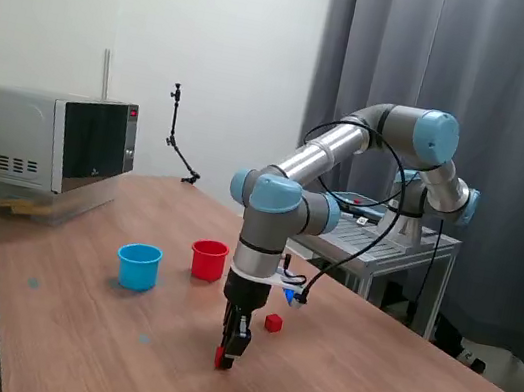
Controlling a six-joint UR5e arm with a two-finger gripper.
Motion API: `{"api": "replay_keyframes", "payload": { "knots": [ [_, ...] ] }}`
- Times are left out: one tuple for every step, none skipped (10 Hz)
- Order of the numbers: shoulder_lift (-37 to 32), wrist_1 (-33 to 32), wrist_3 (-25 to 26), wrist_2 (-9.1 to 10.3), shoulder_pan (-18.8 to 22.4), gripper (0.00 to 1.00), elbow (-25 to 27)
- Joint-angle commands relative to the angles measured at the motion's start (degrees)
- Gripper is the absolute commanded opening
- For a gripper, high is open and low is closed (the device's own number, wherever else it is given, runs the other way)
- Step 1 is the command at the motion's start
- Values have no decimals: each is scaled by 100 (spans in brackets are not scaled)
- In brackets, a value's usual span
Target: Place red objects in the red bin, and blue objects in the blue bin.
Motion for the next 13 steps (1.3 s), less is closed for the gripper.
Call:
{"api": "replay_keyframes", "payload": {
  "knots": [
    [-126,0,-36,-48,-26,0,13],
    [-361,0,-71,-161,-79,0,197],
    [-616,0,-210,-380,-192,0,364],
    [-949,8,-272,-539,-359,0,670],
    [-1249,8,-273,-567,-500,0,1021],
    [-1495,0,-273,-575,-658,0,1373],
    [-1698,8,-273,-636,-807,0,1707],
    [-1926,0,-264,-672,-965,0,1980],
    [-2207,0,-256,-672,-1167,0,2339],
    [-2410,0,-256,-672,-1299,0,2613],
    [-2586,0,-247,-672,-1440,0,2859],
    [-2735,0,-238,-664,-1572,0,3062],
    [-2850,-9,-229,-655,-1634,0,3203]
  ]
}}
